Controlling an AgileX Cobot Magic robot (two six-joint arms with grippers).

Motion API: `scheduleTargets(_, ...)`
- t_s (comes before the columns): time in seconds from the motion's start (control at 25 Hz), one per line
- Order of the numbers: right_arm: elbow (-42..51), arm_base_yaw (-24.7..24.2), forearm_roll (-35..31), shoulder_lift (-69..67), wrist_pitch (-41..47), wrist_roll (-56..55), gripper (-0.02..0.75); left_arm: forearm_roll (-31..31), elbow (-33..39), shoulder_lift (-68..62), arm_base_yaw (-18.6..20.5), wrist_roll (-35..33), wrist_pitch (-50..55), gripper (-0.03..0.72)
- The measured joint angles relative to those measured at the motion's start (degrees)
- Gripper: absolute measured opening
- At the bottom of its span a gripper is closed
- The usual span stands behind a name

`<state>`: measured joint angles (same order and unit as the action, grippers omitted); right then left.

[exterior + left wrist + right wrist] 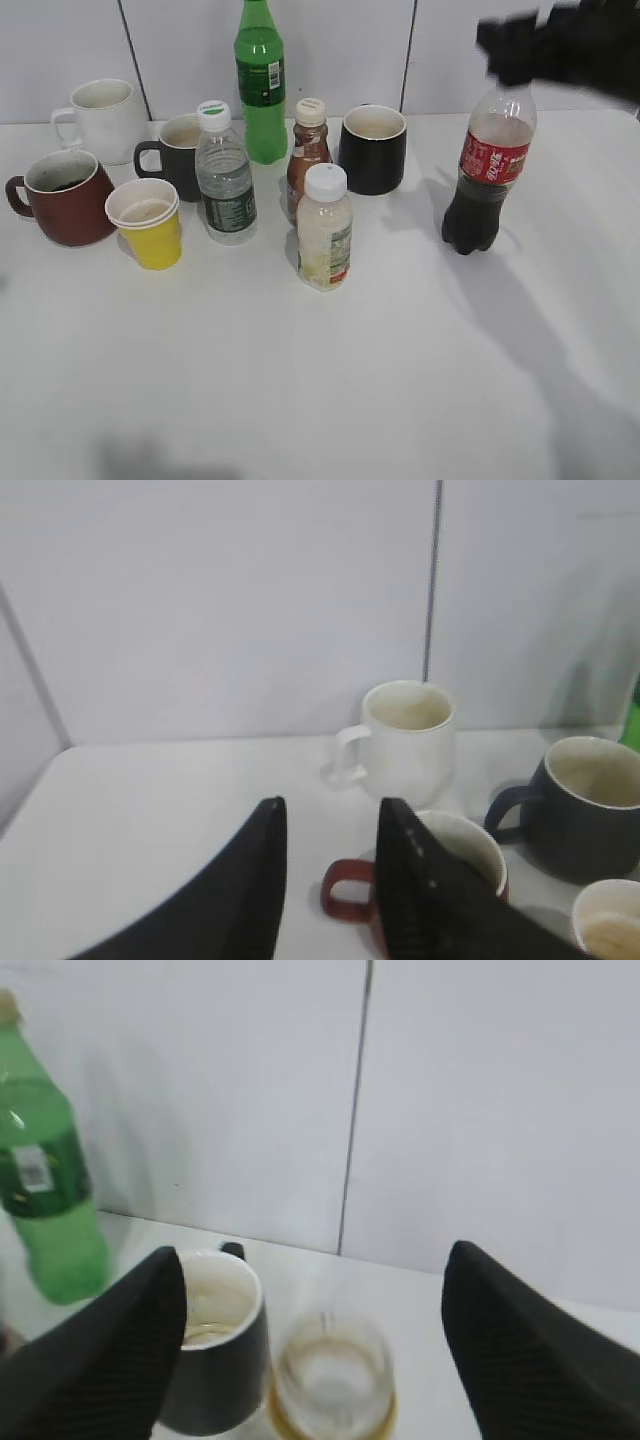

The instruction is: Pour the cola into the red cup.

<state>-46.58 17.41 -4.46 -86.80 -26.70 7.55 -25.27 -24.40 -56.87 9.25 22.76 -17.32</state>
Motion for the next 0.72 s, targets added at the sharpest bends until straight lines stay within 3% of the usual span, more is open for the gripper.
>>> scheduleTargets(0.16, -4.8, 0.0, 0.2, 10.1, 18.0, -0.1, 0.596, 4.9, -9.6, 8.9, -8.5, 0.8, 26.1, 0.239)
scheduleTargets(0.36, -5.4, 0.0, 0.2, 21.5, 38.3, -0.1, 0.595, 7.7, -15.1, 19.0, -18.6, 1.0, 48.5, 0.240)
scheduleTargets(0.56, -5.4, 0.0, -0.7, 34.3, 58.4, -0.1, 0.595, 10.0, -15.4, 29.8, -21.5, 0.8, 64.2, 0.240)
scheduleTargets(0.72, -5.2, 0.0, -1.9, 45.3, 72.3, -0.1, 0.594, 13.5, -15.4, 39.5, -21.6, -4.8, 75.4, 0.240)
